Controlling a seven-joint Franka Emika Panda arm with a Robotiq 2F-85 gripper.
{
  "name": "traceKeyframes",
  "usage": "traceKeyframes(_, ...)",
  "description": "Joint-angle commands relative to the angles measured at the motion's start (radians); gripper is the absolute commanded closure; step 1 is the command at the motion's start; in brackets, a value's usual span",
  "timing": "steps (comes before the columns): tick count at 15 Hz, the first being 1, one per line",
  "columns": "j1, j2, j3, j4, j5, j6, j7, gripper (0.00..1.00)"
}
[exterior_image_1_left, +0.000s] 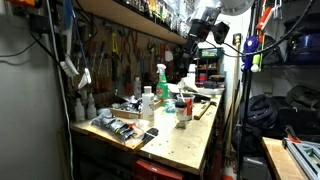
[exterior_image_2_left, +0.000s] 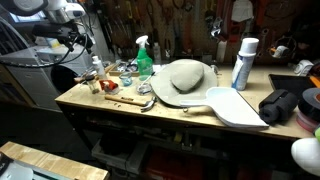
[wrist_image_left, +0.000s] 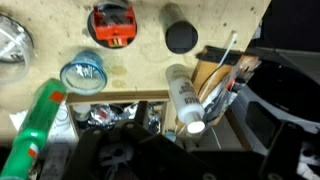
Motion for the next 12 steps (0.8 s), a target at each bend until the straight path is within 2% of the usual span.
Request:
traceKeyframes(1, 0.027, -0.074, 0.097, -0.108, -0.033, 0.257, 0.112, 0.0)
traceKeyframes(2, 0.051, -0.071, 0.095, -0.101, -0.035, 0.24, 0.103, 0.0)
traceKeyframes(3, 0.051, -0.034, 0.062, -0.05, -0.033, 0.198, 0.092, 0.0)
traceKeyframes(7, 0.069, -0.045, 0.079, -0.07, -0.037, 0.221, 0.105, 0.0)
traceKeyframes(8, 0.097, -0.033, 0.082, -0.081, -0.004, 0.223, 0.117, 0.0)
traceKeyframes(9, 0.083, -0.016, 0.111, -0.091, -0.017, 0.257, 0.163, 0.0)
traceKeyframes(12, 0.098, 0.022, 0.136, -0.093, -0.017, 0.277, 0.228, 0.0)
